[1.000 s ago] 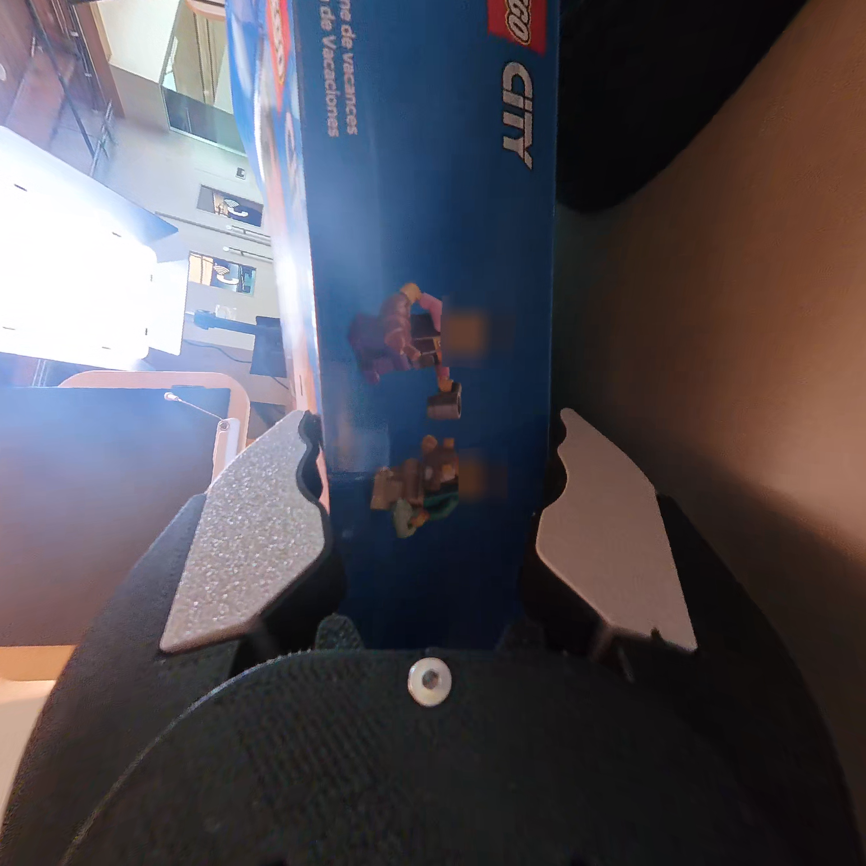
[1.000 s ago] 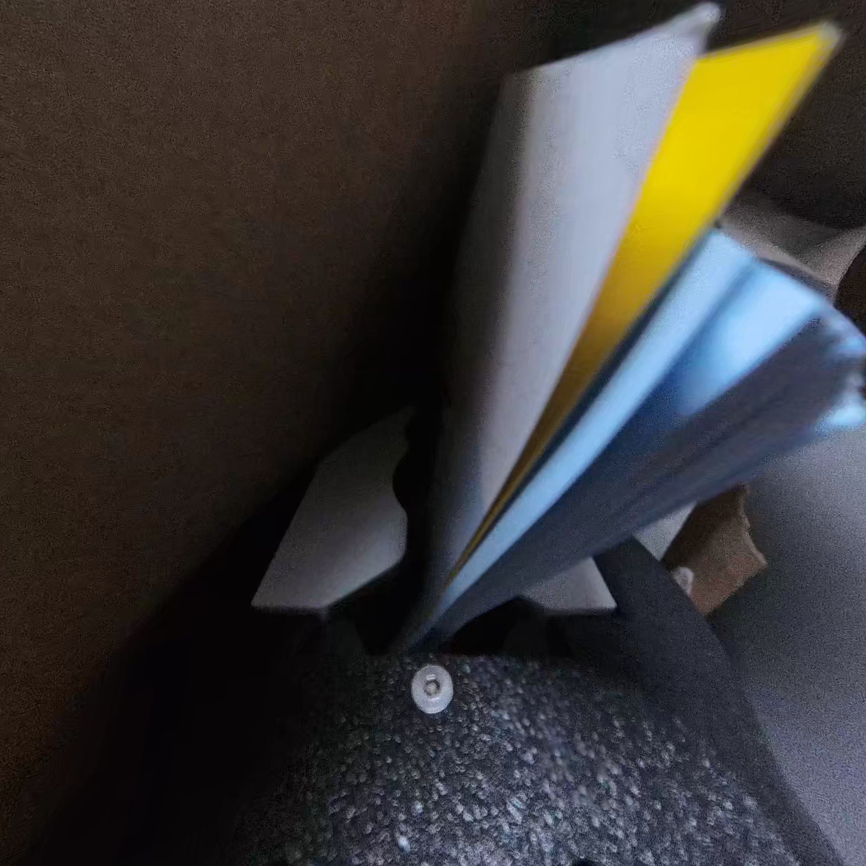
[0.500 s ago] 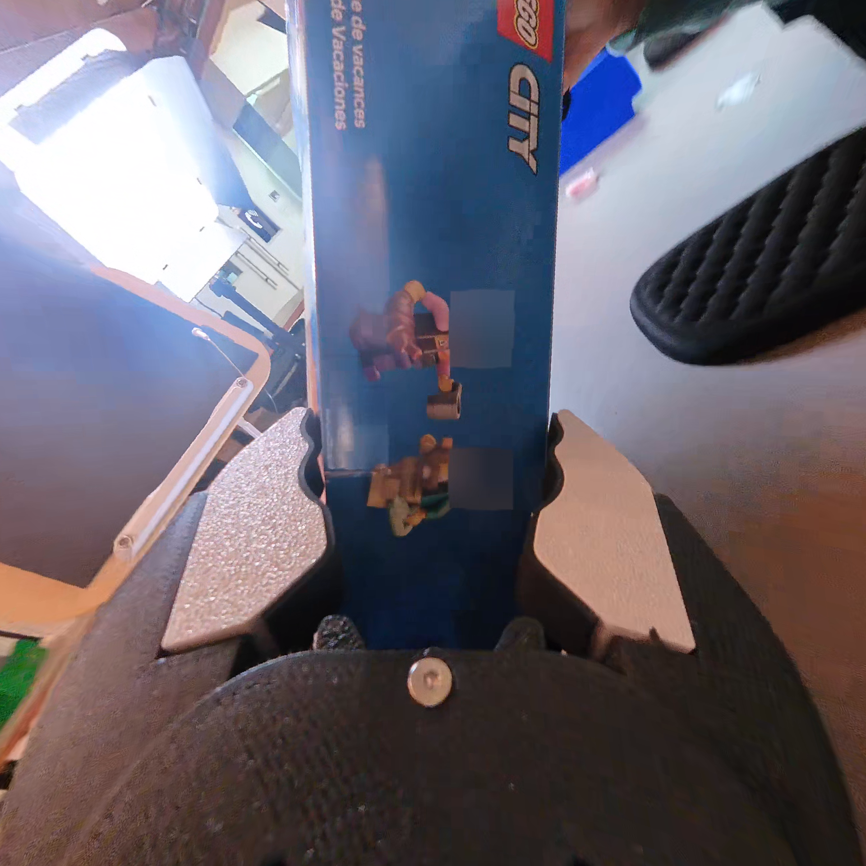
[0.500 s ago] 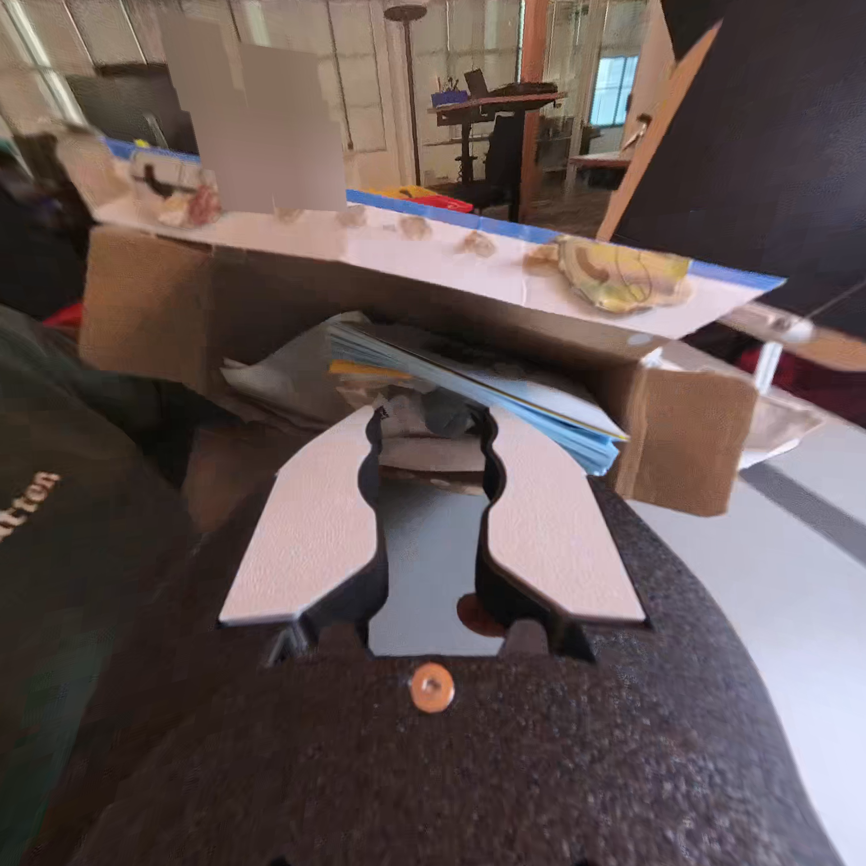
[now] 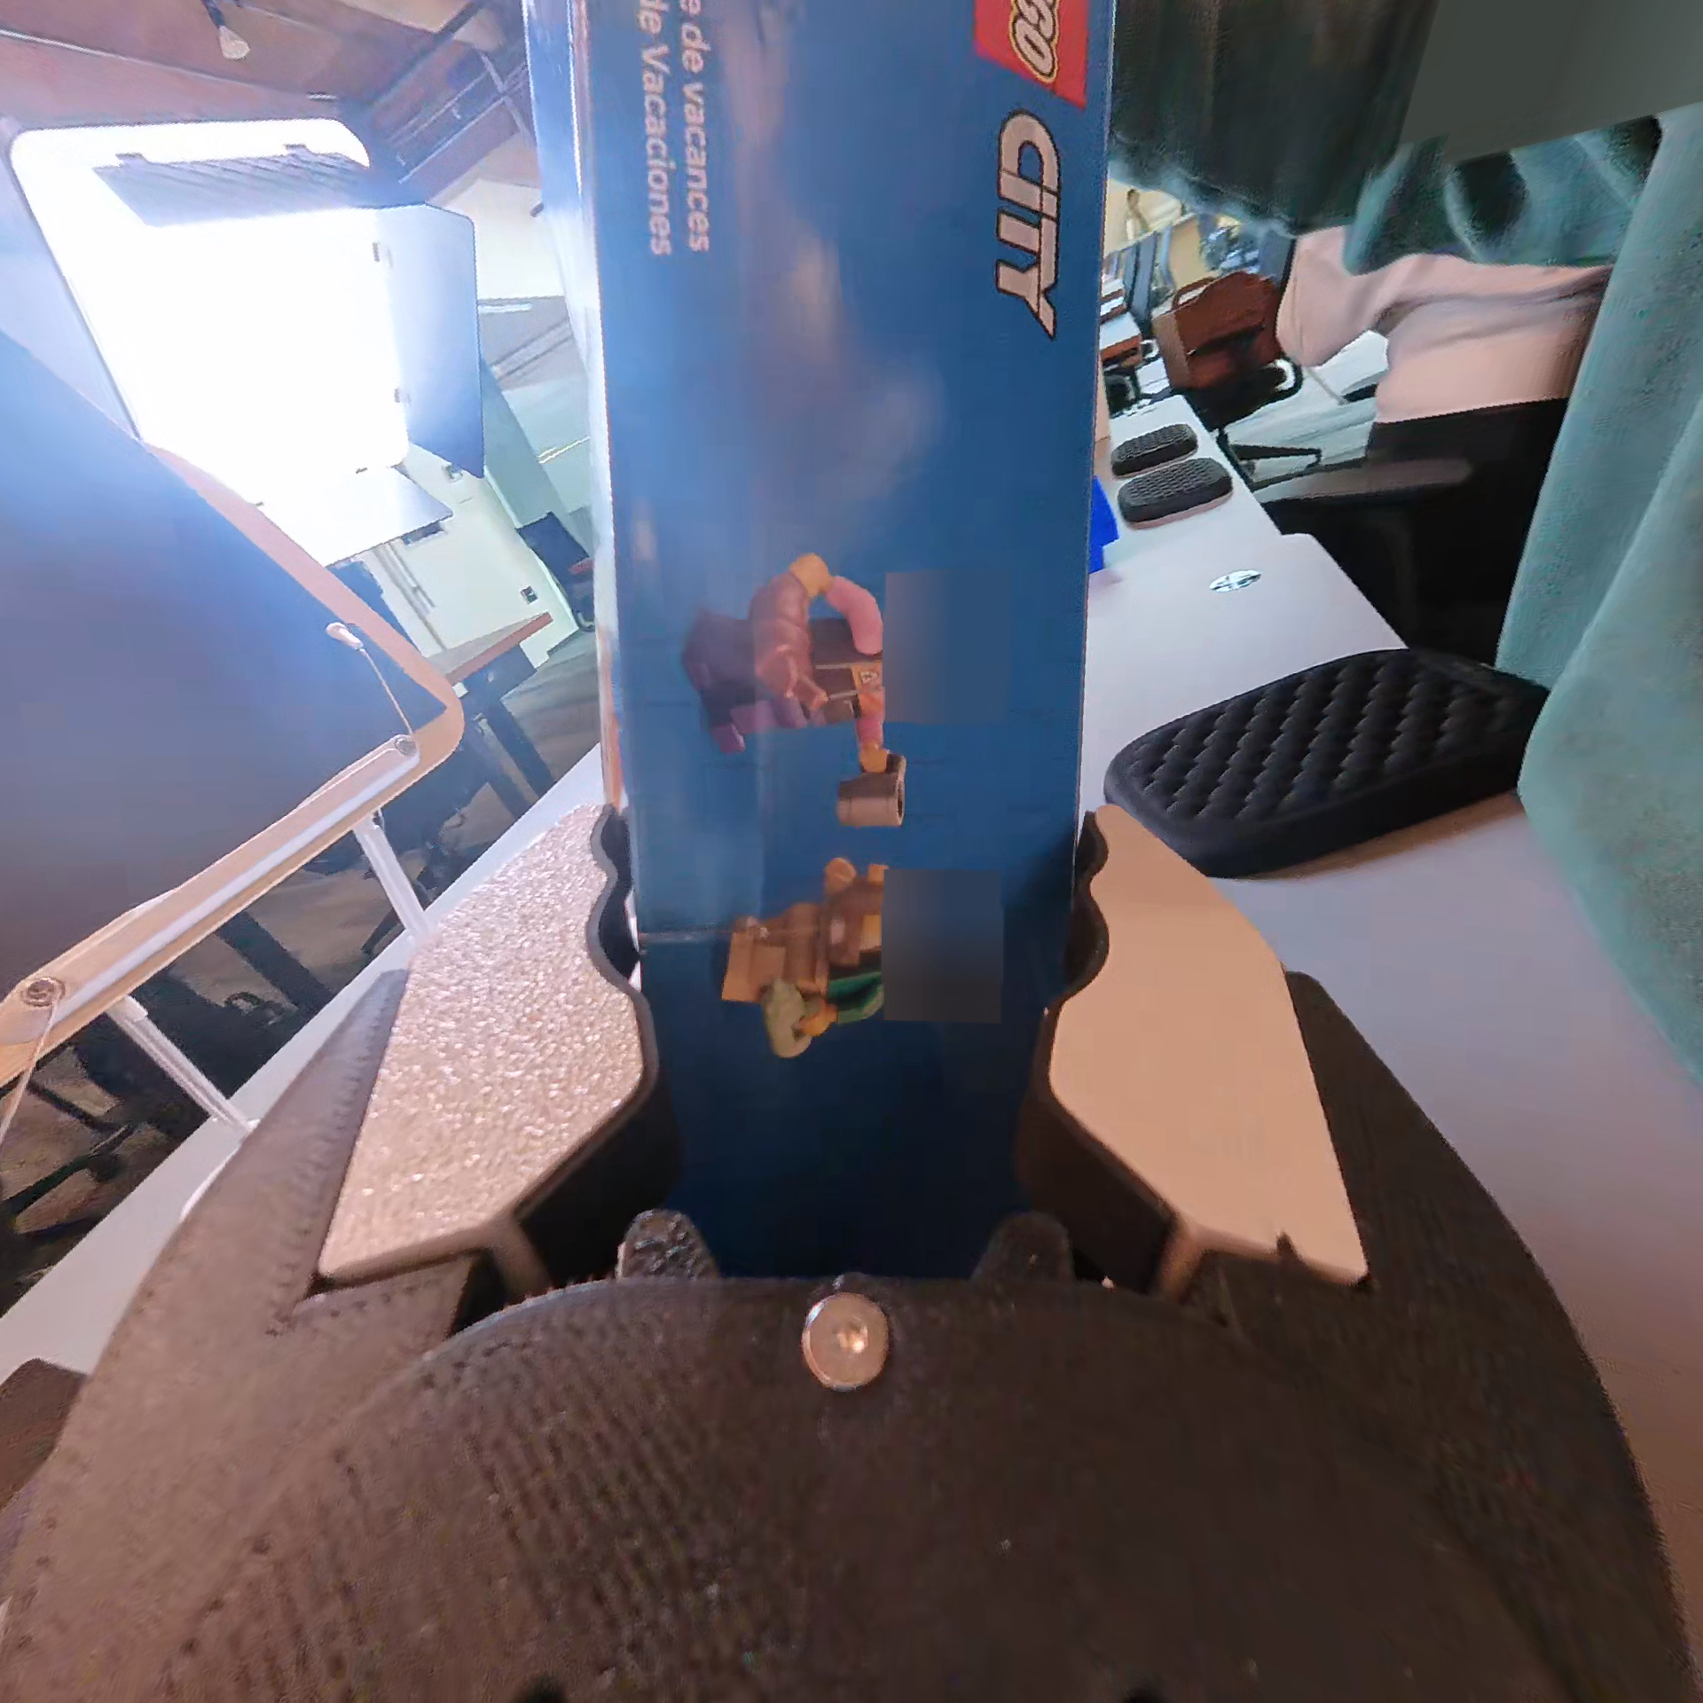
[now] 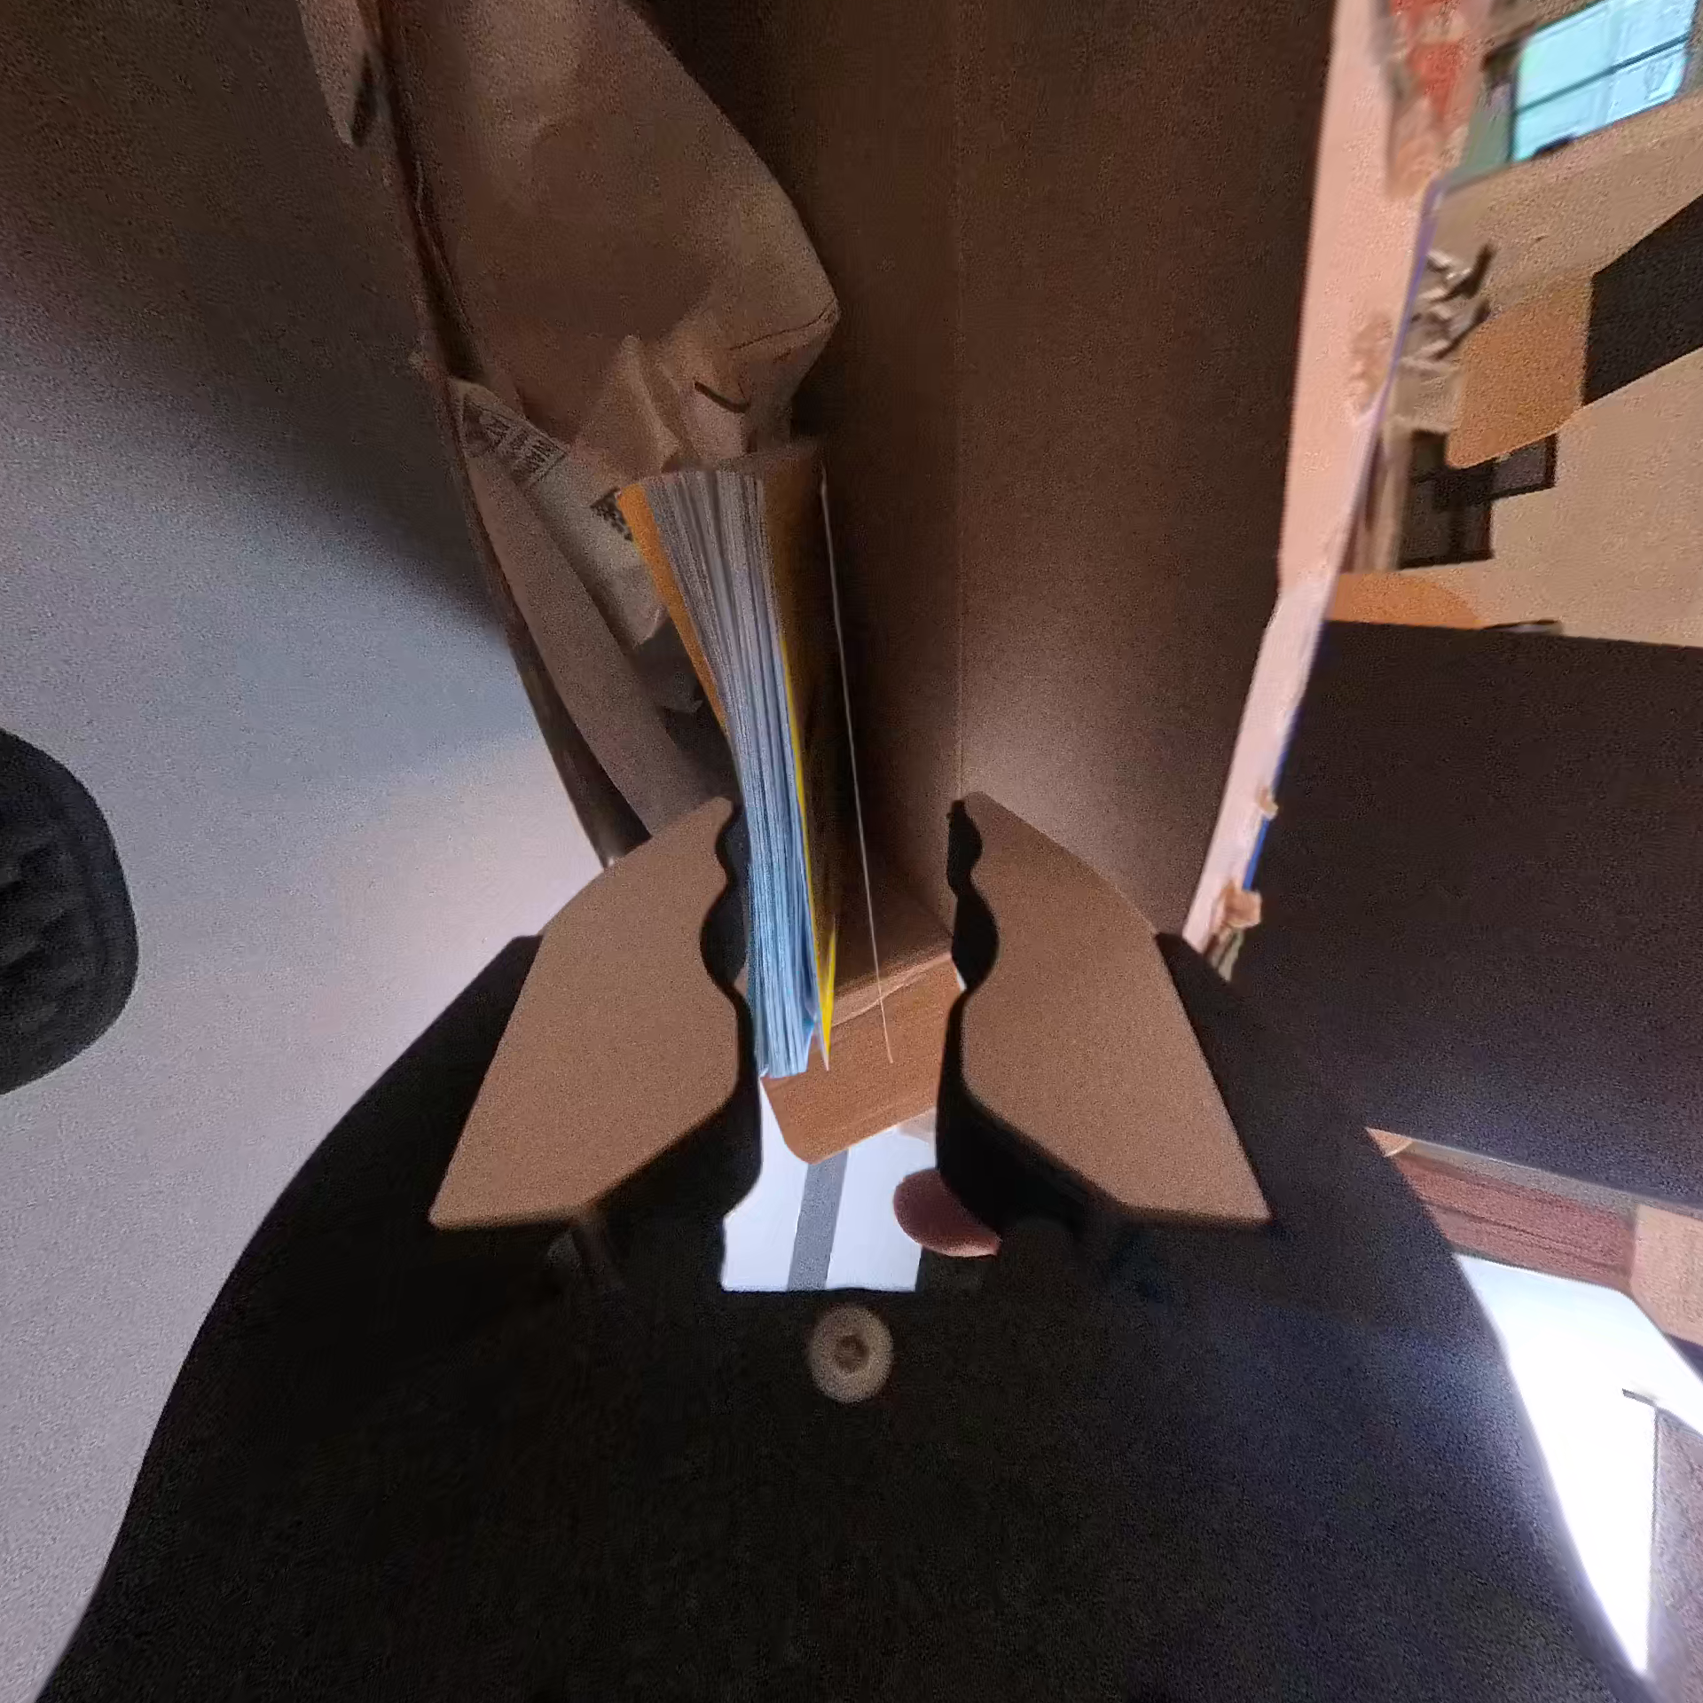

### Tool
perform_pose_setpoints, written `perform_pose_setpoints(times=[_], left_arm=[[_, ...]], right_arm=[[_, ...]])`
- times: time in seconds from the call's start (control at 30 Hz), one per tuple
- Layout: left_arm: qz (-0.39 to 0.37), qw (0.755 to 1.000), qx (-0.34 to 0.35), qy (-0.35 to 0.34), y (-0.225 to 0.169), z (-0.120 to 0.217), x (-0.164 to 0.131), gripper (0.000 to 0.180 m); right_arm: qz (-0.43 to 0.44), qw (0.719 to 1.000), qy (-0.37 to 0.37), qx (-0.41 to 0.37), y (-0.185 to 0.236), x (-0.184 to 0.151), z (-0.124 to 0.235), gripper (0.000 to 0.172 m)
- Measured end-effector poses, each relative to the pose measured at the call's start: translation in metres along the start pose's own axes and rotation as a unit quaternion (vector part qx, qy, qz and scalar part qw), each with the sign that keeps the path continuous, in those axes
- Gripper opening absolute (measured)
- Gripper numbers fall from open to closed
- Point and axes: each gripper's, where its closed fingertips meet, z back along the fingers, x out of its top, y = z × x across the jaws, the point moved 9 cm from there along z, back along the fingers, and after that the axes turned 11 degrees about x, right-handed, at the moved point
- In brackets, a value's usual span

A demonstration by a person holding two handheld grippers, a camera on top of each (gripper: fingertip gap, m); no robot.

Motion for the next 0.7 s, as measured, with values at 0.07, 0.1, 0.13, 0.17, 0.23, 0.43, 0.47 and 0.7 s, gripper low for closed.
perform_pose_setpoints(times=[0.07, 0.1, 0.13, 0.17, 0.23, 0.43, 0.47, 0.7], left_arm=[[0.014, 1.0, -0.01, -0.008, 0.001, 0.002, 0.002, 0.093], [0.023, 1.0, -0.016, -0.011, 0.001, 0.004, 0.002, 0.093], [0.031, 0.999, -0.022, -0.015, 0.001, 0.004, 0.003, 0.093], [0.04, 0.999, -0.028, -0.02, 0.0, 0.005, 0.002, 0.093], [0.063, 0.997, -0.041, -0.031, -0.002, 0.005, 0.001, 0.093], [0.111, 0.99, -0.085, -0.013, -0.011, 0.0, -0.013, 0.094], [0.109, 0.99, -0.086, 0.003, -0.012, 0.001, -0.018, 0.095], [0.153, 0.983, -0.096, 0.025, -0.006, 0.001, -0.04, 0.098]], right_arm=[[0.011, 0.999, 0.036, 0.033, -0.008, 0.008, -0.007, 0.04], [0.03, 0.998, 0.048, 0.039, -0.011, 0.013, -0.011, 0.035], [0.048, 0.996, 0.062, 0.045, -0.013, 0.018, -0.014, 0.022], [0.061, 0.993, 0.08, 0.054, -0.014, 0.024, -0.019, 0.008], [0.072, 0.988, 0.11, 0.078, -0.022, 0.034, -0.025, 0.005], [0.085, 0.957, 0.194, 0.2, -0.013, 0.052, -0.092, 0.005], [0.067, 0.956, 0.19, 0.212, -0.018, 0.054, -0.095, 0.005], [0.04, 0.907, 0.308, 0.285, -0.028, 0.056, -0.133, 0.009]])
